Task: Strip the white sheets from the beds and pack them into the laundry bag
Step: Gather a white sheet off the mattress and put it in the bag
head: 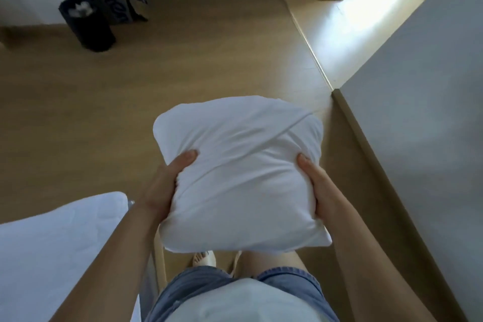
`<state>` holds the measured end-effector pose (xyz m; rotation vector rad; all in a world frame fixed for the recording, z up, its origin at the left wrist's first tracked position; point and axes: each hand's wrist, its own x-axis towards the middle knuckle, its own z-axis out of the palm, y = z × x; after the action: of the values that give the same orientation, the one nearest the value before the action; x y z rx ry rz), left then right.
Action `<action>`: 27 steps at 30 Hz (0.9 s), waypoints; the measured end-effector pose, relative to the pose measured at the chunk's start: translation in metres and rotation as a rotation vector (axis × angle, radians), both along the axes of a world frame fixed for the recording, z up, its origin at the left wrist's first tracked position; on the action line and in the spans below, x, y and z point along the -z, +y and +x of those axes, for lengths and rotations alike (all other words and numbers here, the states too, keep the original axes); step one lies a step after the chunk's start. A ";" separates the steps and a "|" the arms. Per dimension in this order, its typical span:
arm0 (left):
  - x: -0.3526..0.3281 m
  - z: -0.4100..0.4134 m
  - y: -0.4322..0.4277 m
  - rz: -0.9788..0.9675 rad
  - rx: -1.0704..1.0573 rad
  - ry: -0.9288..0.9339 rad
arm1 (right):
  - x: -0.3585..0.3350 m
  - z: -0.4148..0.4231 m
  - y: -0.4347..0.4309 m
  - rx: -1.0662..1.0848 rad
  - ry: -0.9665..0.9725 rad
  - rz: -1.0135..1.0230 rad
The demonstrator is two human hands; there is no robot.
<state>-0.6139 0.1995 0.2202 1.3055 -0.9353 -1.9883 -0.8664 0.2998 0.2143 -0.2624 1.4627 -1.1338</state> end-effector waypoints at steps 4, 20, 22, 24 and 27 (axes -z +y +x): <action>0.005 -0.053 -0.056 0.003 0.116 -0.019 | 0.008 -0.034 -0.026 0.133 -0.033 0.014; -0.015 -0.329 -0.315 0.064 0.239 -0.043 | -0.002 -0.293 -0.262 0.254 -0.086 -0.023; -0.012 -0.354 -0.346 0.086 0.236 -0.037 | -0.002 -0.320 -0.294 0.263 -0.096 -0.029; -0.007 -0.382 -0.381 0.124 0.262 -0.036 | 0.001 -0.347 -0.327 0.273 -0.098 -0.026; 0.001 -0.432 -0.443 0.148 0.315 -0.046 | 0.007 -0.391 -0.382 0.308 -0.093 0.000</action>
<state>-1.0457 -0.2436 0.2187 1.3551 -1.0892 -2.3136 -1.2576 -0.0822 0.2076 0.0186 1.4523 -1.3732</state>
